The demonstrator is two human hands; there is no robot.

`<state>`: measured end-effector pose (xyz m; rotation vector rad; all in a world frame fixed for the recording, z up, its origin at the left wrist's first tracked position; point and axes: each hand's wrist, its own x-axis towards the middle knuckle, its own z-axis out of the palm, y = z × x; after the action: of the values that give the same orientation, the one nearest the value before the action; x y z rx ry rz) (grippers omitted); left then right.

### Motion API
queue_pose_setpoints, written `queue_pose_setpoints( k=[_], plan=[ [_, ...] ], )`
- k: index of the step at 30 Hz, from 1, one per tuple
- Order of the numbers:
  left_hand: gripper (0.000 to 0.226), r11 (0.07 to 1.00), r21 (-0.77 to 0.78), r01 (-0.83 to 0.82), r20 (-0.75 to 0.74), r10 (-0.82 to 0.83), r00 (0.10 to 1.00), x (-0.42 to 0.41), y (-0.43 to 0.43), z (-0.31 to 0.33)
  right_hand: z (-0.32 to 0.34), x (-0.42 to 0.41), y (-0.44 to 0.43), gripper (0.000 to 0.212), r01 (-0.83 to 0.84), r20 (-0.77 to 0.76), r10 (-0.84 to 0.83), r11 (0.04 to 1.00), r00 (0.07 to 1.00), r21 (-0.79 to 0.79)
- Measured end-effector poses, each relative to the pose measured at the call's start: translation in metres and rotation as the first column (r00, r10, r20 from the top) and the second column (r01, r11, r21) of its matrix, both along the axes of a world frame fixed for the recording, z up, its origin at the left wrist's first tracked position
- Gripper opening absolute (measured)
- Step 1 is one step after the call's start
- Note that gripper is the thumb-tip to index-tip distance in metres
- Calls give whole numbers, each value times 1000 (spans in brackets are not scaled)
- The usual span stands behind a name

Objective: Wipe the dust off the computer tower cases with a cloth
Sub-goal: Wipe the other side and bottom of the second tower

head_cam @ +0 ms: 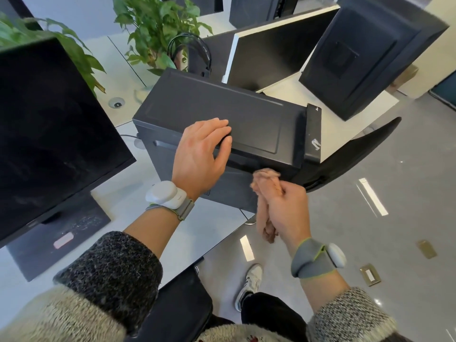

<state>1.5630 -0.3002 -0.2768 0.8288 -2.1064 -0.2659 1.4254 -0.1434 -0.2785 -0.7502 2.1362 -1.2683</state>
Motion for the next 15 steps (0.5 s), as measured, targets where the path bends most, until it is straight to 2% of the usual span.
queue_pose_setpoints(
  k=[3, 8, 15],
  plan=[
    [26, 1000, 7, -3, 4, 3, 1000, -1, -1, 1, 2, 1, -9, 29, 26, 3, -26, 999, 1000, -18],
    [26, 1000, 4, 7, 8, -7, 1000, -3, 1, 0, -6, 17, -25, 40, 24, -104, -21, 999, 994, 29],
    [25, 1000, -5, 6, 3, -6, 1000, 1, 0, -1, -1, 12, -6, 45, -5, -85, 1, 999, 996, -43]
  ],
)
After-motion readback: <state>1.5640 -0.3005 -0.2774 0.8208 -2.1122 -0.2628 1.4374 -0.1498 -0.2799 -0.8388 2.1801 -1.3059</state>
